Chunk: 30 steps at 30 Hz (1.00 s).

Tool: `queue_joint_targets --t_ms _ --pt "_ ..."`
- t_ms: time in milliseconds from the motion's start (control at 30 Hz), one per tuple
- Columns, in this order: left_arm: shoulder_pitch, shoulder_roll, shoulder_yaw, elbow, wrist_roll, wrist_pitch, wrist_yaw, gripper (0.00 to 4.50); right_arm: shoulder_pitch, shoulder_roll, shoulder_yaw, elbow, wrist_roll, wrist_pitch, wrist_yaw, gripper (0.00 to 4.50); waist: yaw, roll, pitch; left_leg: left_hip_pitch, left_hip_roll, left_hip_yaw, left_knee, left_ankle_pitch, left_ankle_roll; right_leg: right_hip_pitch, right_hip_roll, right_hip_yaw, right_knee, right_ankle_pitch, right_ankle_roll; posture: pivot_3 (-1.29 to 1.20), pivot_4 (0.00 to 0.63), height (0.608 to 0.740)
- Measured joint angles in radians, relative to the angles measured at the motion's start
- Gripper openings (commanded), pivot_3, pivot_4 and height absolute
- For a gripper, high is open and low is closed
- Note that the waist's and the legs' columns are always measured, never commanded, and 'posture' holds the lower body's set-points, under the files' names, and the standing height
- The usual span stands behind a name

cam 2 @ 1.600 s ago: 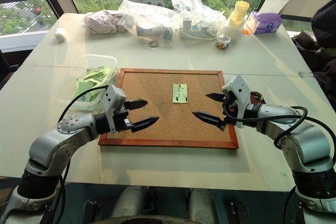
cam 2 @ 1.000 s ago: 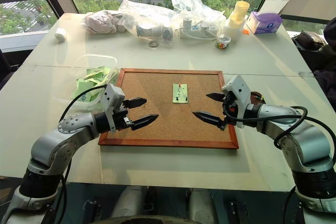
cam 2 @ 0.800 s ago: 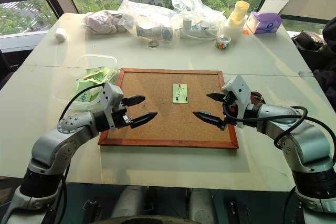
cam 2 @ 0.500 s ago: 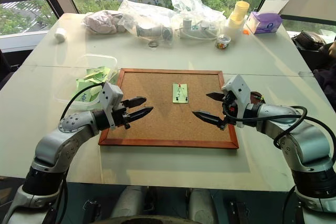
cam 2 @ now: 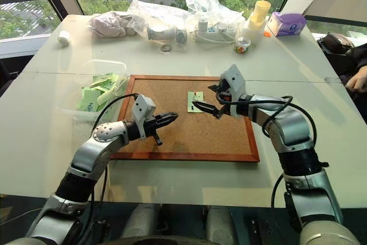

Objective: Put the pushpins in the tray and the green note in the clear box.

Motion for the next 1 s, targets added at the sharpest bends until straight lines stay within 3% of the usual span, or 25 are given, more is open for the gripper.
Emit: queue_joint_targets --t_ms 433,533,767,1000 --pt "0.030 -0.032 0.005 0.038 0.066 -0.083 0.028 0.05 -0.183 0.175 0.070 0.455 -0.217 -0.171 -0.055 4.50 -0.007 0.003 -0.002 0.000 0.000 0.000 0.000 0.000 -0.001 0.000 0.000 0.000 0.000 0.000 0.000 0.00 0.150 0.740" --pt "0.041 -0.032 0.013 0.030 0.066 -0.082 0.029 0.00 -0.194 0.195 0.068 0.498 -0.237 -0.201 -0.061 3.60 -0.015 0.003 -0.002 0.000 0.000 0.000 0.000 0.000 -0.001 0.000 0.000 0.000 0.000 0.000 0.000 0.00 0.150 0.740" --pt "0.058 -0.032 0.019 0.011 0.068 -0.075 0.036 0.00 -0.198 0.217 0.053 0.532 -0.262 -0.233 -0.058 0.05 -0.025 0.004 -0.003 0.001 0.001 0.000 -0.001 0.001 -0.001 0.001 0.000 0.000 0.001 0.000 0.000 0.00 0.150 0.740" --pt "0.064 -0.042 0.023 0.007 0.066 -0.063 0.056 0.00 -0.189 0.219 0.062 0.512 -0.303 -0.252 -0.050 0.02 -0.023 0.005 -0.003 0.001 0.001 0.000 -0.001 0.001 -0.001 0.001 0.000 0.000 0.001 0.000 0.000 0.00 0.150 0.740"
